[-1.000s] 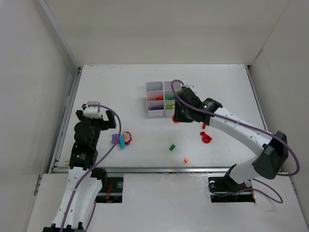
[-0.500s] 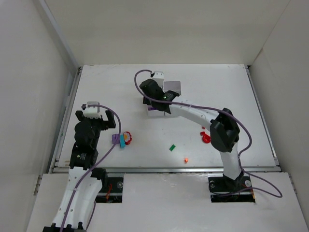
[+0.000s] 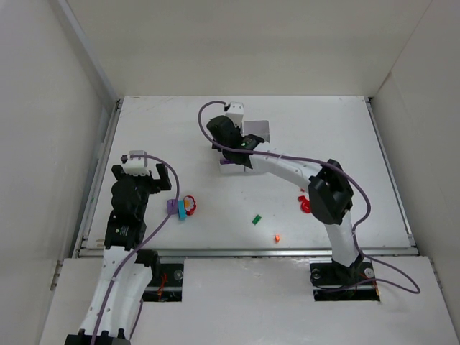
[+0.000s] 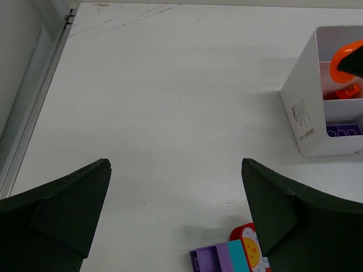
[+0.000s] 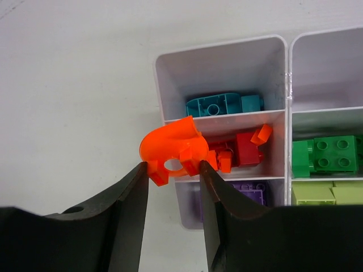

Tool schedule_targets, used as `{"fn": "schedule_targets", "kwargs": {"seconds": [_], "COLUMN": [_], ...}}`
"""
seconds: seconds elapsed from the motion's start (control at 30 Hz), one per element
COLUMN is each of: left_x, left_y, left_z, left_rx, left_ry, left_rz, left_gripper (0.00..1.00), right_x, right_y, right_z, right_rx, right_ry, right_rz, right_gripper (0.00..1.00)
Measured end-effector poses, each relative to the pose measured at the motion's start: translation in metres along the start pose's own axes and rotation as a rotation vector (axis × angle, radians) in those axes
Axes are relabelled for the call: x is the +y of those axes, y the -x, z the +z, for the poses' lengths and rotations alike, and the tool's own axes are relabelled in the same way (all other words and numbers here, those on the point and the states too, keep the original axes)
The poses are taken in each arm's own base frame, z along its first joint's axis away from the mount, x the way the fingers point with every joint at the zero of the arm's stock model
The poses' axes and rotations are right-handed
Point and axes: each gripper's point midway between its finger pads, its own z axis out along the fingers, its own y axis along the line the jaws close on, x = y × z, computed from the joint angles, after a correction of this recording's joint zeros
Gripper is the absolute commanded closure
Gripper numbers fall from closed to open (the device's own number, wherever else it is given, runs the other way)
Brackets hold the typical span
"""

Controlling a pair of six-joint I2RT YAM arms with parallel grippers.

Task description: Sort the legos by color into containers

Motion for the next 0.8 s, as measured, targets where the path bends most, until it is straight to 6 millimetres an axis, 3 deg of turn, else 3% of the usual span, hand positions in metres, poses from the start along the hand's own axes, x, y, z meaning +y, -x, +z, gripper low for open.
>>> {"fn": "schedule_targets", "kwargs": {"seconds": [0.2, 0.33, 0.53, 0.8], "left_x": [0.0, 0.0, 0.0, 0.0], "left_y": [-0.002, -0.003, -0.003, -0.004], "left_z": [0.0, 0.0, 0.0, 0.0], "left_rx": [0.004, 0.005, 0.007, 0.007], "left_ry": [0.001, 0.001, 0.001, 0.001], "left_rz": [0.0, 0.0, 0.0, 0.0], "left_gripper": [0.01, 0.01, 0.01, 0.01], "right_x": [-0.007, -0.014, -0.017, -0.018], "right_y": [-0.006, -0.002, -0.001, -0.008], "right_z": [0.013, 0.017, 0.019, 0.018], "right_rx": [0.021, 0.022, 0.03, 0.06], "right_ry": [-0.01, -0.019, -0.02, -0.015], "right_rz": [0.0, 0.009, 0.012, -0.002], "right_gripper": [0.92, 0.66, 0.46, 0.43]}}
